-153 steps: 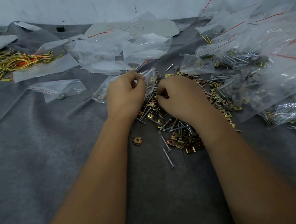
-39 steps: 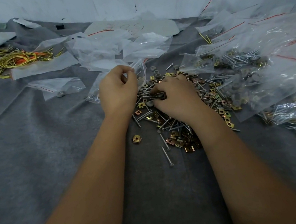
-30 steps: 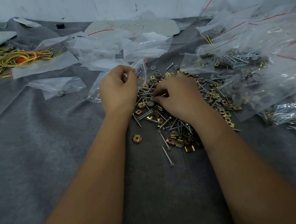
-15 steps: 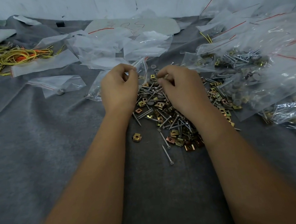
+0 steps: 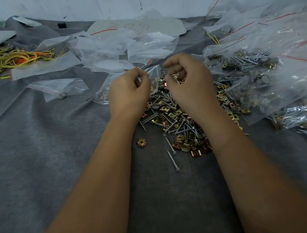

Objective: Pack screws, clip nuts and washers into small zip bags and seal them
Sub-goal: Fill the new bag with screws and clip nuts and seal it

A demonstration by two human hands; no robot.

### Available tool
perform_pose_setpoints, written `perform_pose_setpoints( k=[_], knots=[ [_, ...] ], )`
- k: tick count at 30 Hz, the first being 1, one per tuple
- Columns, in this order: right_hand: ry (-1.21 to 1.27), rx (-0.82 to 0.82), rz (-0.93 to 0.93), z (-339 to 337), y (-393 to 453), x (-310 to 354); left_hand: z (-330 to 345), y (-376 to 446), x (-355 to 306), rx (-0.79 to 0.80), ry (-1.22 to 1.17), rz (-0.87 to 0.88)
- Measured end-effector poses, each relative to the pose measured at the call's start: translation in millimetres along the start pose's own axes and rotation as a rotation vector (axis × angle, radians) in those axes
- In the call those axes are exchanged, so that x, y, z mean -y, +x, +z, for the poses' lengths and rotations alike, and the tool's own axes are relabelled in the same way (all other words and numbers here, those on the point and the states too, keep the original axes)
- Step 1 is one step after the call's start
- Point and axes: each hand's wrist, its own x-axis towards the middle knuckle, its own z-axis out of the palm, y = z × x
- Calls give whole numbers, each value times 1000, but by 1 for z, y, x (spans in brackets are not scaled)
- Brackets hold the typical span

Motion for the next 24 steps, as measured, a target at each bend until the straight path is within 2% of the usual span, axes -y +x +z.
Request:
perform_pose_setpoints(
  k=[7, 9, 12, 15, 18, 21, 24],
  knots=[
    [-41, 115, -66, 8, -2, 1, -1, -2, -4, 23, -42, 41],
    [-15, 83, -70, 8, -2, 1, -2, -1, -4, -54, -38, 10],
    [-26, 31, -35, 6, 0, -1, -7, 4, -4, -282, -66, -61],
    [-112, 99, -22, 6, 0, -4, -12, 6, -4, -428, -72, -84],
    [-193, 306, -45, 9, -1, -3, -10, 5, -2, -330, 16, -113],
    [-276, 505, -148, 12, -3, -1, -8, 5, 0, -215, 84, -118],
    [-388, 571, -181, 13, -4, 0, -7, 7, 1, -195, 91, -126]
  ],
)
